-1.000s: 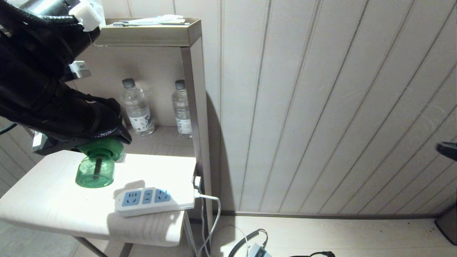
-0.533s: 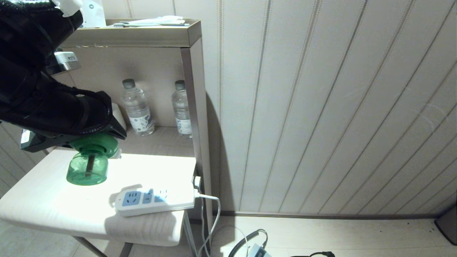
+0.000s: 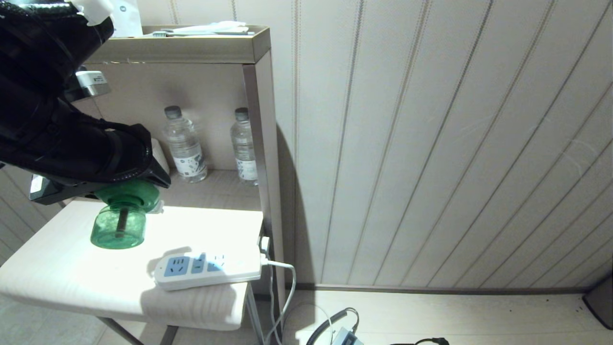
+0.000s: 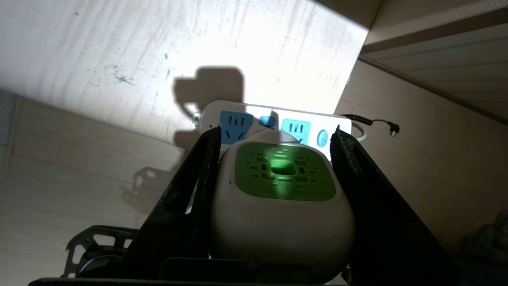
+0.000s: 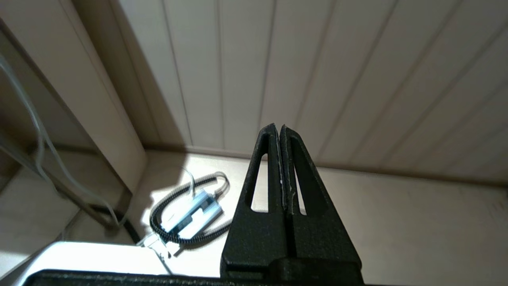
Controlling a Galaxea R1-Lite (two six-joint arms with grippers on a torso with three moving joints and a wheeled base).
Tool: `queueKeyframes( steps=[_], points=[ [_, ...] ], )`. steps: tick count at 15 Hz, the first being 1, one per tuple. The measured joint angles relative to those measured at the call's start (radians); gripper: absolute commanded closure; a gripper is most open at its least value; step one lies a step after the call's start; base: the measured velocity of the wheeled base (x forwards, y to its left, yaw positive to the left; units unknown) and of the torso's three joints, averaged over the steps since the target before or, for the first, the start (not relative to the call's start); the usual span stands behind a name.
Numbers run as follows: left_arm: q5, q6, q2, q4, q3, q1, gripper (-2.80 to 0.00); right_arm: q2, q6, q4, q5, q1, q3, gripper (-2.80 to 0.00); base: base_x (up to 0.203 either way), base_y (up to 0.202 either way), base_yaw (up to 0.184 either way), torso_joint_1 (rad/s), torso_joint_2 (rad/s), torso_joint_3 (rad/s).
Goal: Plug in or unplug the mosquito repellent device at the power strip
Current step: Place the mosquito repellent liquid on the table
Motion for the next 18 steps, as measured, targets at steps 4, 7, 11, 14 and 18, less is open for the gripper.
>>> queueKeyframes(
  steps=[4,7,11,14,18],
  points=[
    [0.000,0.011,0.005,-0.033,0.000,0.000,0.00,-0.044,0.010,-0.004,0.011,0.000,0.018,0.00,0.000,0.000,0.000,0.000,0.00,0.000],
    [-0.003,0.011,0.003,-0.034,0.018,0.000,0.00,-0.051,0.015,-0.002,0.012,0.000,0.017,0.00,0.000,0.000,0.000,0.000,0.00,0.000],
    [-0.007,0.026,-0.025,-0.066,0.139,-0.001,0.00,-0.053,0.016,0.000,0.012,0.000,0.016,0.00,0.000,0.000,0.000,0.000,0.00,0.000],
    [-0.038,0.029,-0.038,-0.148,0.285,-0.003,0.00,-0.053,0.016,0.001,0.012,0.000,0.016,0.00,0.000,0.000,0.000,0.000,0.00,0.000],
    [-0.023,0.064,-0.101,-0.251,0.434,-0.003,0.00,-0.053,0.015,0.002,0.012,-0.001,0.016,0.00,0.000,0.000,0.000,0.000,0.00,0.000]
  ],
)
